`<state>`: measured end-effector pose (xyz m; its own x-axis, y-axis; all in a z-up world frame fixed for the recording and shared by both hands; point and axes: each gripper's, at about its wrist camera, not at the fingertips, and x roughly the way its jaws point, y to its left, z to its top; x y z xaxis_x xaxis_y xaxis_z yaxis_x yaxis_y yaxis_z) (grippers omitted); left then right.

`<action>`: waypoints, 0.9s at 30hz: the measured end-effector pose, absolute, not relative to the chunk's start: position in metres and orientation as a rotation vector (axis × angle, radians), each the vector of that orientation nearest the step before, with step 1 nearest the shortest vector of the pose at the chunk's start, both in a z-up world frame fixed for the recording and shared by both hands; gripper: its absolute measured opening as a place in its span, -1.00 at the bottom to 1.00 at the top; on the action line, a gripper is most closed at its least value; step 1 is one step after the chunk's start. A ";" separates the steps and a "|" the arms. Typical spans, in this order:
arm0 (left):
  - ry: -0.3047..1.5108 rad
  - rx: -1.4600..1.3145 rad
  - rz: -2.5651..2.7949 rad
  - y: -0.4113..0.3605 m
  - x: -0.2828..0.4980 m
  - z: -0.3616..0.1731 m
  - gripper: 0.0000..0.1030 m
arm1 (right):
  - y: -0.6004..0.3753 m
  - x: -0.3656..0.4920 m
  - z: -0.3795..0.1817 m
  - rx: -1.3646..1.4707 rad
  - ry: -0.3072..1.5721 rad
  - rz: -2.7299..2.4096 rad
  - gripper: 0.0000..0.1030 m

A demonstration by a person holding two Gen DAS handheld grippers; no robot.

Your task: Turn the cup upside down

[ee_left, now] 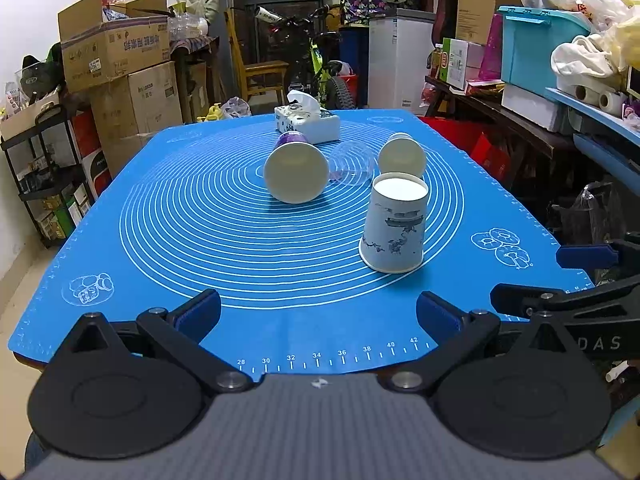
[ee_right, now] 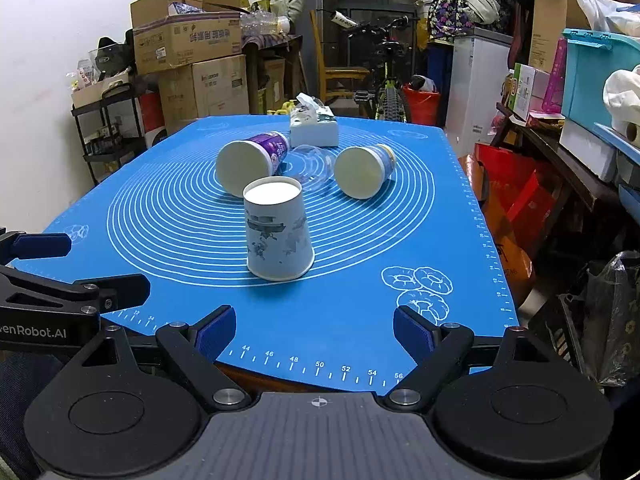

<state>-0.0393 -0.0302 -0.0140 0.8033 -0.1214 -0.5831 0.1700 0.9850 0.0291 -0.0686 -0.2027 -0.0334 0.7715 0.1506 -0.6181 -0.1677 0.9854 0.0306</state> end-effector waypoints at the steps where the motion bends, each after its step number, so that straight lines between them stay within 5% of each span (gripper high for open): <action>1: 0.617 0.083 -0.156 -0.030 -0.040 -0.014 0.99 | -0.203 -0.069 -0.033 -0.025 0.667 0.173 0.70; 27: 0.617 0.091 -0.158 -0.032 -0.040 -0.014 0.99 | -0.205 -0.070 -0.032 -0.025 0.667 0.179 0.70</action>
<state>-0.0404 -0.0323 -0.0139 0.8042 -0.1204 -0.5820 0.1745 0.9839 0.0376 -0.0700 -0.2054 -0.0320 0.7706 0.1570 -0.6176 -0.1733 0.9843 0.0339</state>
